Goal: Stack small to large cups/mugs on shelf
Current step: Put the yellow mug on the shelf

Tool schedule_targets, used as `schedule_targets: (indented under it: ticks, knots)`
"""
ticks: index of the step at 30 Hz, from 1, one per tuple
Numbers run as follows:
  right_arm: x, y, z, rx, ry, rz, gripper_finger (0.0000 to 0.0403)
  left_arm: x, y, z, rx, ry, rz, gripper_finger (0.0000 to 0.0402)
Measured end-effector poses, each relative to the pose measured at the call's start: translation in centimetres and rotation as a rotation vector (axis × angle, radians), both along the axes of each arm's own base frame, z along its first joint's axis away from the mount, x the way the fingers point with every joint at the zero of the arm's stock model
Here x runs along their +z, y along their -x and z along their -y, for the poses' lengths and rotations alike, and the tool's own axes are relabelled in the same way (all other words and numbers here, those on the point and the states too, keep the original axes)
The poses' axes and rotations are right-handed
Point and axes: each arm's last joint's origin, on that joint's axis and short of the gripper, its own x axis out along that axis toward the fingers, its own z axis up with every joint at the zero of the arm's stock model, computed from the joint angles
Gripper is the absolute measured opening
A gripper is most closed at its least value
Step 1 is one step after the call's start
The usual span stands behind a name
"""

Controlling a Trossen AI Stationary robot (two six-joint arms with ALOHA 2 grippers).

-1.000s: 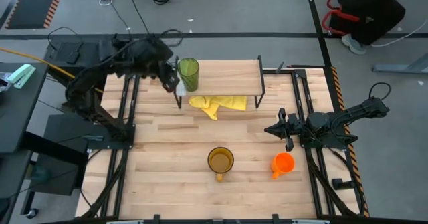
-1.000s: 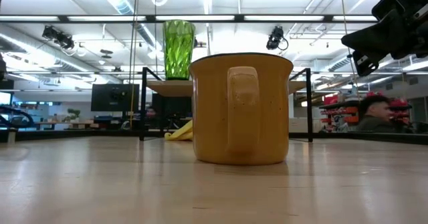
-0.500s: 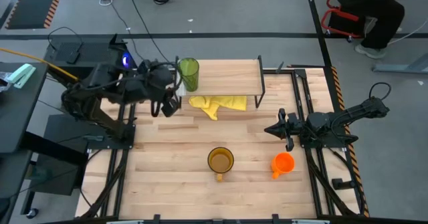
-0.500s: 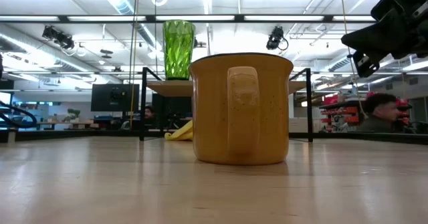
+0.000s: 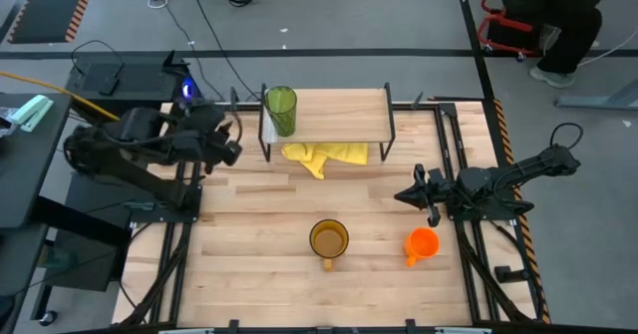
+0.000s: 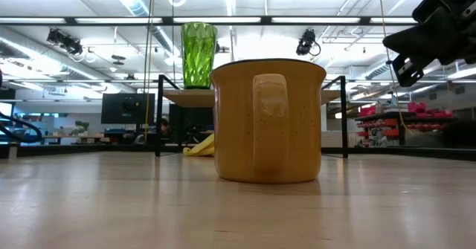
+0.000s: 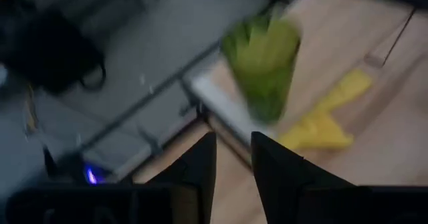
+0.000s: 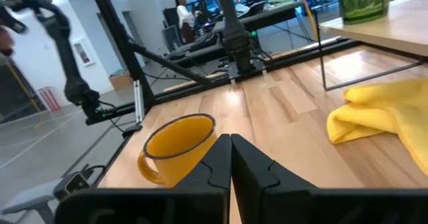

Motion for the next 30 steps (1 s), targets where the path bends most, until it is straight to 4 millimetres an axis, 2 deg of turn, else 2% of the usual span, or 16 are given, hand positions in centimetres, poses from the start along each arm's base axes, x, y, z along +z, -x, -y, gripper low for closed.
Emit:
schedule_targets:
  ticks: [5, 9, 13, 22, 25, 30]
  knots:
    - [0.3, 0.0, -0.1, 0.040, -0.010, 0.030, 0.0014, -5.1, 2.0, 0.7, 0.051, 0.145, 0.035, 0.0102]
    - [1.5, 0.1, -0.4, 0.154, -0.031, 0.153, 0.0014, -9.3, 2.1, 2.2, -0.012, 0.179, 0.058, 0.0097]
    - [2.9, 0.5, -0.8, 0.290, -0.047, 0.297, 0.0014, -12.5, 1.8, 3.6, -0.089, 0.161, 0.092, 0.0094]
    - [6.5, 0.2, -2.6, 0.433, 0.014, 0.299, 0.0014, -15.9, 1.6, 5.5, -0.139, -0.037, 0.207, 0.0097]
    - [7.8, -0.7, -4.0, 0.459, 0.068, 0.261, 0.0014, -16.3, 1.7, 5.4, -0.131, -0.056, 0.207, 0.0093]
    - [8.8, -2.5, -6.8, 0.401, 0.183, 0.127, 0.0014, -16.9, 1.8, 5.4, -0.126, -0.051, 0.197, 0.0080]
